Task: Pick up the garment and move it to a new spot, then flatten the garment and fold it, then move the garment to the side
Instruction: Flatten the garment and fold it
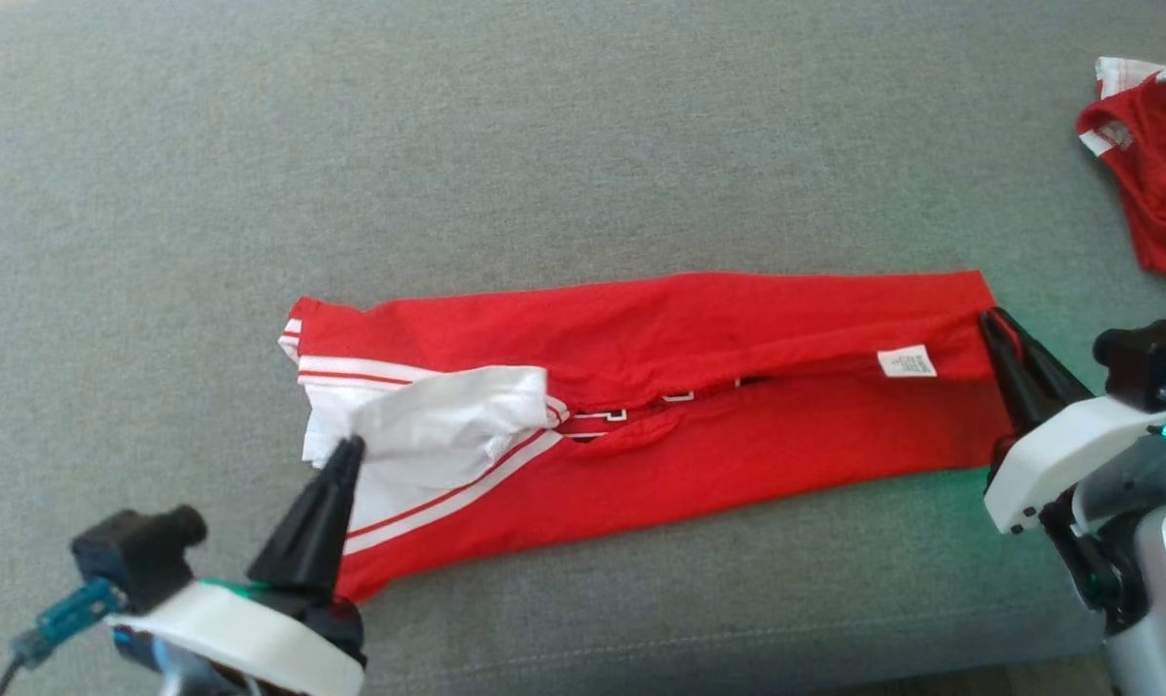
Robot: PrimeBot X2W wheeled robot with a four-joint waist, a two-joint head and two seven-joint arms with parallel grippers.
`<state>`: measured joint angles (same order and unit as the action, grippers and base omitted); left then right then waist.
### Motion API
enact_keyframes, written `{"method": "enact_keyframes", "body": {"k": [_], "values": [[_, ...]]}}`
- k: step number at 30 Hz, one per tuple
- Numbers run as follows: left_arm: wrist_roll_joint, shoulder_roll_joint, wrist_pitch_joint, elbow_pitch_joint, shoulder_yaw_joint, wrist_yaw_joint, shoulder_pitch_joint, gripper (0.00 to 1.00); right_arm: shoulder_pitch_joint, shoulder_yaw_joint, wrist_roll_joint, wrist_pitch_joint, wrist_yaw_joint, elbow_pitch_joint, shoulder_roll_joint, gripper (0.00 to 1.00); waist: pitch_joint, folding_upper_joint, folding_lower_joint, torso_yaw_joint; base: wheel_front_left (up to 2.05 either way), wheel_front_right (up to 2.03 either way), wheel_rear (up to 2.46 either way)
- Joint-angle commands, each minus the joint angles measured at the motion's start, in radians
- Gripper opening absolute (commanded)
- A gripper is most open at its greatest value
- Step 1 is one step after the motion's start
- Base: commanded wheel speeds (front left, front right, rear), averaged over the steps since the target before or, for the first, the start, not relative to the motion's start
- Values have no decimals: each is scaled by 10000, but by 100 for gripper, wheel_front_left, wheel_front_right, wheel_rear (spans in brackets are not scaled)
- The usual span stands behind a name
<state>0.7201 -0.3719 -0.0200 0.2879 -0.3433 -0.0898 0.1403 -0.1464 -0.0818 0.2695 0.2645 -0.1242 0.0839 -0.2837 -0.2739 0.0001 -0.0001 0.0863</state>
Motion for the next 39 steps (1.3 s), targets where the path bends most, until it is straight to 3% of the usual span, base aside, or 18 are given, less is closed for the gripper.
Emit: {"method": "enact_keyframes", "body": {"k": [1, 2, 3, 4, 5, 14, 19, 28, 39], "values": [[47, -31, -125, 139, 290, 97, -235, 0, 48, 12, -85, -37, -65, -334, -57, 33, 5, -1, 1, -7, 0, 0, 0], [66, 25, -179, -4, 230, 145, -214, 0, 69, 67, -119, -63, -65, -340, -2, 72, 11, -1, 1, -7, 0, 0, 0], [94, 83, -250, -118, 191, 188, -187, 34, 101, 123, -149, -84, -65, -350, 48, 100, 19, -1, 1, -5, 0, 0, 0], [128, 149, -354, -206, 192, 208, -150, 71, 139, 211, -170, -132, -65, -371, 103, 100, 28, -1, 1, -1, 0, 0, 0], [177, 217, -462, -272, 211, 220, -94, 100, 192, 292, -190, -176, -65, -398, 145, 100, 41, -1, 1, 3, 0, 0, 0], [299, 438, -1376, -85, 563, 146, 590, 100, 830, 1561, -395, -538, -65, -889, 635, 100, 203, -1, 1, -18, 0, 0, 0], [98, 460, -1676, 148, 670, 91, 527, 100, 847, 1783, -540, -476, -65, -932, 742, 100, 278, -1, 1, -25, 0, 0, 0], [-407, 731, -1974, 5, 600, -142, 71, 100, 1, 792, -295, 826, -65, 41, 382, 100, 331, -1, 1, -64, 0, 0, 0], [-790, 1016, -2273, -518, 827, -224, -312, 100, -1049, 151, 73, 2783, -65, 1667, -460, 100, 318, -1, 1, -654, 0, 0, 0]]}}
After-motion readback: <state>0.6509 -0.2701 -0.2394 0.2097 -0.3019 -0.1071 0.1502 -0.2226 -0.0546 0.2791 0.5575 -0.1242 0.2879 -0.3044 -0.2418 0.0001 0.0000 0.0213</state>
